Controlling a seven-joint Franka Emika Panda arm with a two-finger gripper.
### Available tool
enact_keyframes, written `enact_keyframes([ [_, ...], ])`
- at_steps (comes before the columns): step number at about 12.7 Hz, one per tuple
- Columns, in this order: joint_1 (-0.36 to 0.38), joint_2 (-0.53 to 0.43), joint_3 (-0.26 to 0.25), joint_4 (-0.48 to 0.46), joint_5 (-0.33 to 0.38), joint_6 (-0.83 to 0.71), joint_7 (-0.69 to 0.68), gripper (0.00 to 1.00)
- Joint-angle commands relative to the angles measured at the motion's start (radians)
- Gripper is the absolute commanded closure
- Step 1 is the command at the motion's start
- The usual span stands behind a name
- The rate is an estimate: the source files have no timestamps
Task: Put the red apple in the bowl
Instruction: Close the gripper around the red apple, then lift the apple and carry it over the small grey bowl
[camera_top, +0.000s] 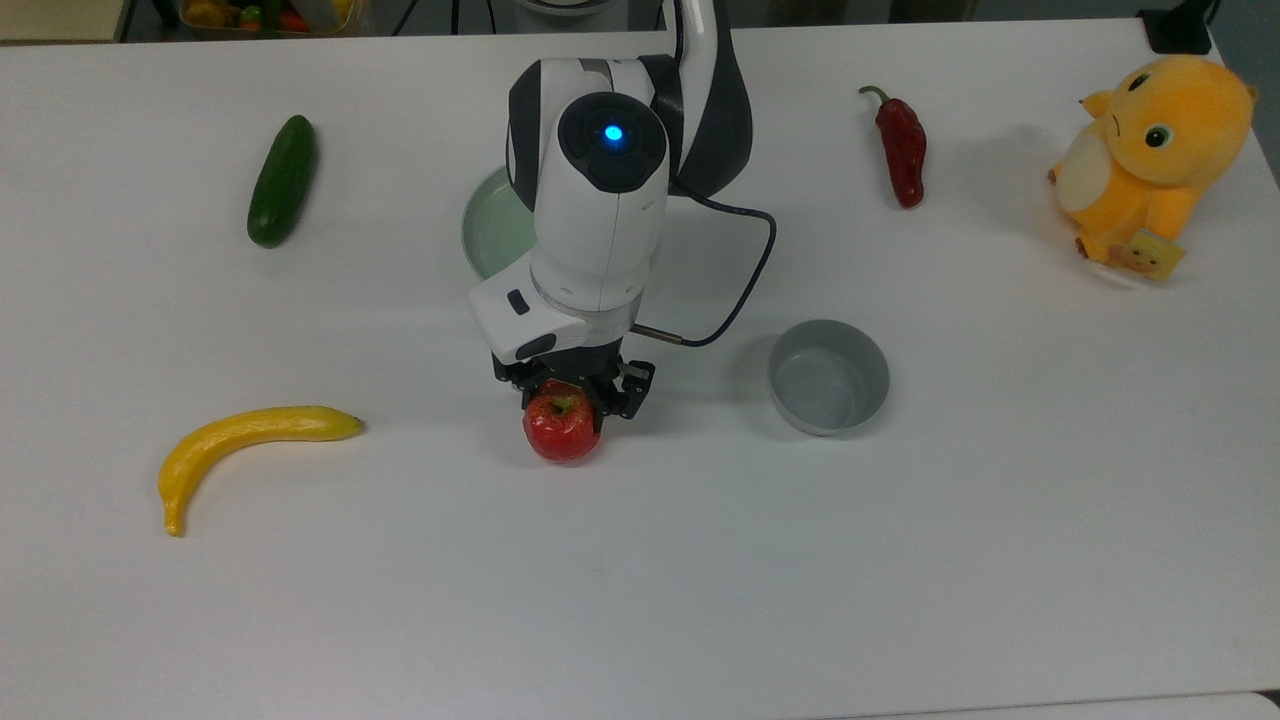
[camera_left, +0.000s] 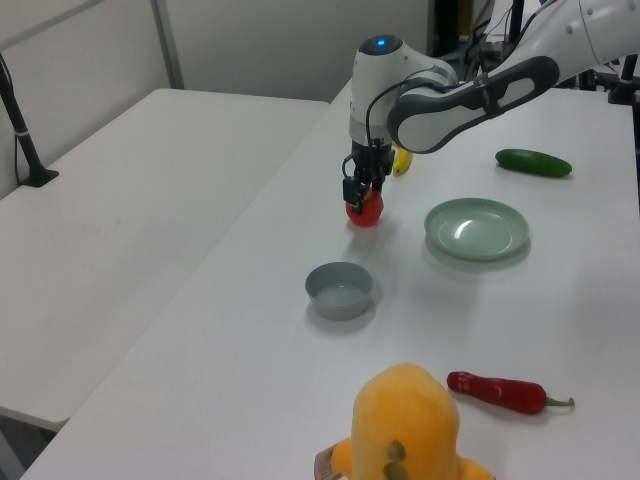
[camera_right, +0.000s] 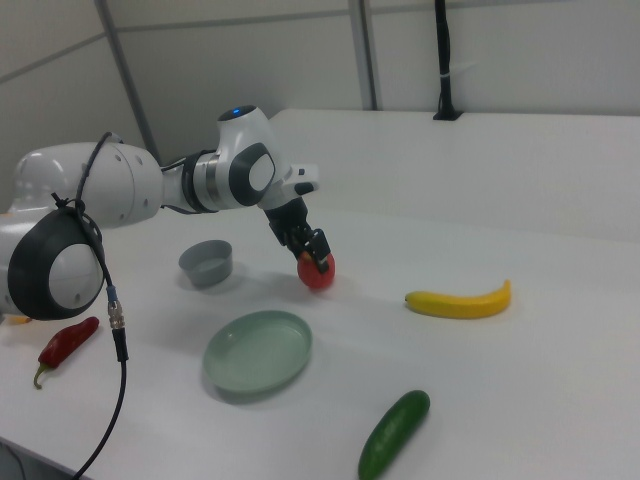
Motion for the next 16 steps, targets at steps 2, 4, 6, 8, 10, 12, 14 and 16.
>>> enact_keyframes([
  [2, 0.007, -0.037, -0.008, 0.000, -0.003, 0.010, 0.024, 0.74],
  [4, 0.010, -0.060, 0.015, -0.003, -0.003, 0.003, 0.024, 0.74],
  [6, 0.013, -0.060, 0.039, -0.003, -0.004, 0.004, 0.025, 0.74],
  [8, 0.019, -0.066, 0.099, -0.001, -0.019, 0.006, 0.054, 0.74],
  [10, 0.068, -0.068, 0.122, 0.005, -0.035, 0.004, 0.083, 0.74],
  [12, 0.084, -0.069, 0.173, 0.010, -0.067, 0.006, 0.111, 0.74],
  [14, 0.081, -0.071, 0.224, 0.011, -0.110, 0.006, 0.155, 0.74],
  [16, 0.082, -0.077, 0.254, 0.011, -0.127, 0.006, 0.168, 0.74],
])
